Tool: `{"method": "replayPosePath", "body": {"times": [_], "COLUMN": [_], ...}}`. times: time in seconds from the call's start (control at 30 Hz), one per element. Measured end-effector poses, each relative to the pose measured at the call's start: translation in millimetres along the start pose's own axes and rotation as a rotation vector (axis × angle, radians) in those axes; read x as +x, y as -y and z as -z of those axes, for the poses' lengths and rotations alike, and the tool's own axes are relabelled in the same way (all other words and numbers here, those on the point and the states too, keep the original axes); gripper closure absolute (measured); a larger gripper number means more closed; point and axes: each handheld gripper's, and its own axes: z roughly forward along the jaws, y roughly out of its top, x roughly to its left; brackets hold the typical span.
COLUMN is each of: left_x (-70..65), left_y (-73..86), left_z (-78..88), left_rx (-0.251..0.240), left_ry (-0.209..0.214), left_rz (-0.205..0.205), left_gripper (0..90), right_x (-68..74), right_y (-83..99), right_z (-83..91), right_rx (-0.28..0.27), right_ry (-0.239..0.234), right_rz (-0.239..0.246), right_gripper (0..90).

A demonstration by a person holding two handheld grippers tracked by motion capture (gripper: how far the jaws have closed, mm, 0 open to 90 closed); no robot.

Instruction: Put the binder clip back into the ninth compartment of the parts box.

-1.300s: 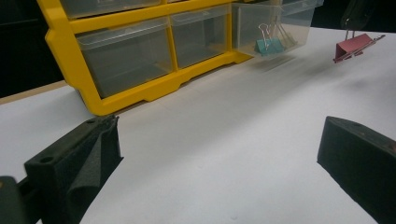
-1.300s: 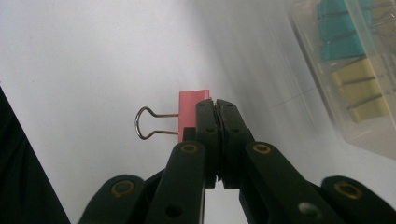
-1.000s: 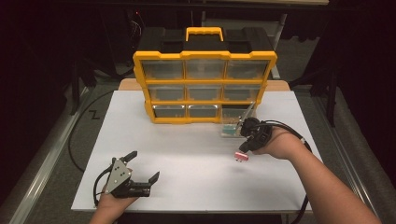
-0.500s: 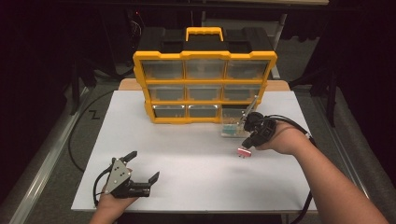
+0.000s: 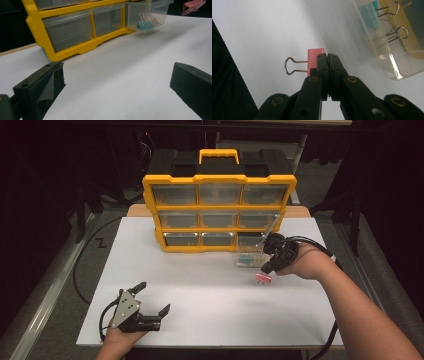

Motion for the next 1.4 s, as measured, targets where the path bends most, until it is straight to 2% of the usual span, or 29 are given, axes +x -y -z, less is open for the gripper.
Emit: {"method": "replayPosePath", "body": {"times": [0.7, 1.4], "left_x": [1.4, 1.8], "left_y": [0.2, 0.7], "left_z": [0.6, 1.1], "left_rx": [0.003, 0.002], "left_ry": [0.001, -0.001], "left_rz": [-0.002, 0.007], "left_gripper": [0.3, 0.3], "right_x": [-12.1, -22.5], "right_y": [-13.6, -33.8], "right_z": [24.7, 40.7], "right_rx": [-0.003, -0.010], "right_ry": [0.028, 0.054], "right_rz": [-0.010, -0.015], "right_gripper": [90.0, 90.0]}}
